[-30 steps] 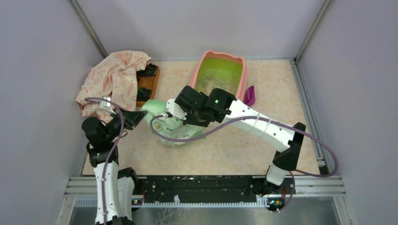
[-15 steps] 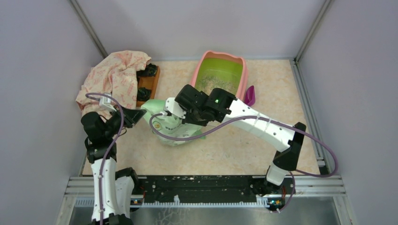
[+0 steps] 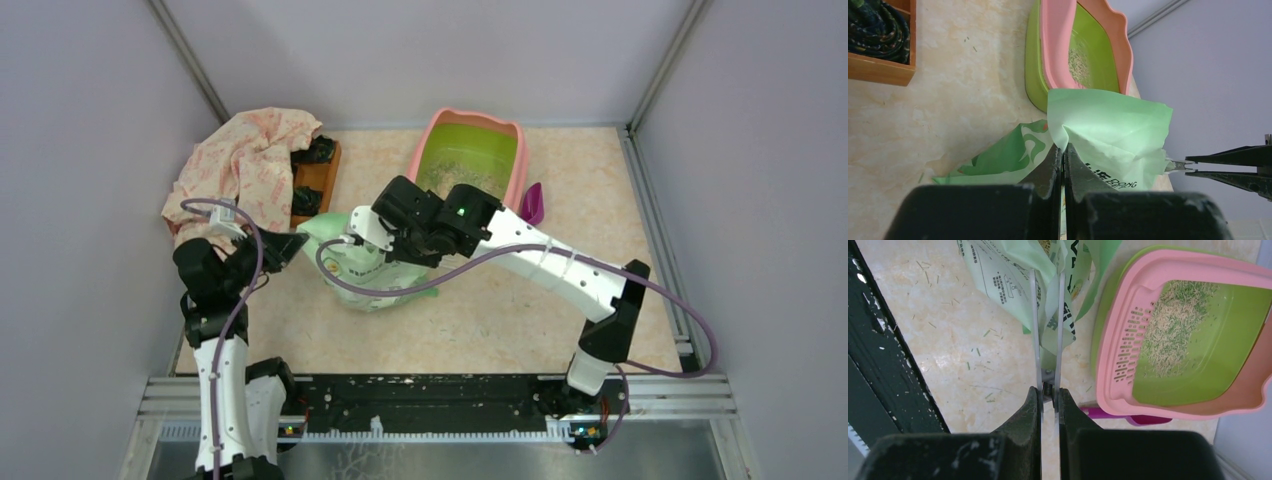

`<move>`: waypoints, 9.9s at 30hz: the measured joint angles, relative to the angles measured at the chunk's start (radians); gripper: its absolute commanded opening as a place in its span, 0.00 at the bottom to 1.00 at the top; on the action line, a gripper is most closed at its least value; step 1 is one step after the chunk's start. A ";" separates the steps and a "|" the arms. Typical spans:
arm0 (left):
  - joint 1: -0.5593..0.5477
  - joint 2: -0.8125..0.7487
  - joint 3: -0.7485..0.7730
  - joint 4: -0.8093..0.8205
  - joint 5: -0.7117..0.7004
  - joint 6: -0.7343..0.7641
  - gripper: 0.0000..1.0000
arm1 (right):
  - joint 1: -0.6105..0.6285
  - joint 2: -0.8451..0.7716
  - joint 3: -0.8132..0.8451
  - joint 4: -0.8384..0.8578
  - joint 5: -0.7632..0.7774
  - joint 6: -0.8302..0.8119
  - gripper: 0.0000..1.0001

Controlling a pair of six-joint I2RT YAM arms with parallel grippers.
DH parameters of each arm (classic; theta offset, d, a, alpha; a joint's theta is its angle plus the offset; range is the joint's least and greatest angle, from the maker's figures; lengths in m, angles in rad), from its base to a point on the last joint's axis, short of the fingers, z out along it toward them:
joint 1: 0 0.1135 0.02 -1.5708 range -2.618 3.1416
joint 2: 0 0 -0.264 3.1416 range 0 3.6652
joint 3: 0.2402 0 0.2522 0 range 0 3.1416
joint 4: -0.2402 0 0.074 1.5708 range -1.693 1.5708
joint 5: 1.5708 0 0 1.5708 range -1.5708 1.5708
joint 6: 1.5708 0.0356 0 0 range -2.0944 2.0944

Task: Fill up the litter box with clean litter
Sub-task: Clamp the cat litter bag at the center of the board.

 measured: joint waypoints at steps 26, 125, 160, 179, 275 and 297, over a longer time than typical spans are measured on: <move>0.021 -0.006 -0.013 -0.012 -0.008 0.002 0.02 | -0.015 0.066 0.091 -0.021 -0.050 -0.013 0.00; -0.296 0.379 0.233 0.109 0.233 -0.013 0.16 | -0.246 0.040 -0.085 0.322 -0.684 0.106 0.00; -0.364 0.334 0.130 0.182 0.172 0.131 0.00 | -0.301 0.154 0.110 0.238 -0.785 0.120 0.00; -0.146 0.203 0.035 0.131 0.175 0.040 0.02 | -0.353 -0.053 -0.108 0.433 -0.618 0.174 0.54; -0.047 0.285 0.038 0.150 0.246 0.002 0.00 | -0.207 -0.256 -0.356 0.421 -0.422 0.146 0.00; 0.045 0.229 -0.187 0.613 0.329 -0.375 0.00 | -0.199 -0.361 -0.515 0.537 -0.360 0.248 0.00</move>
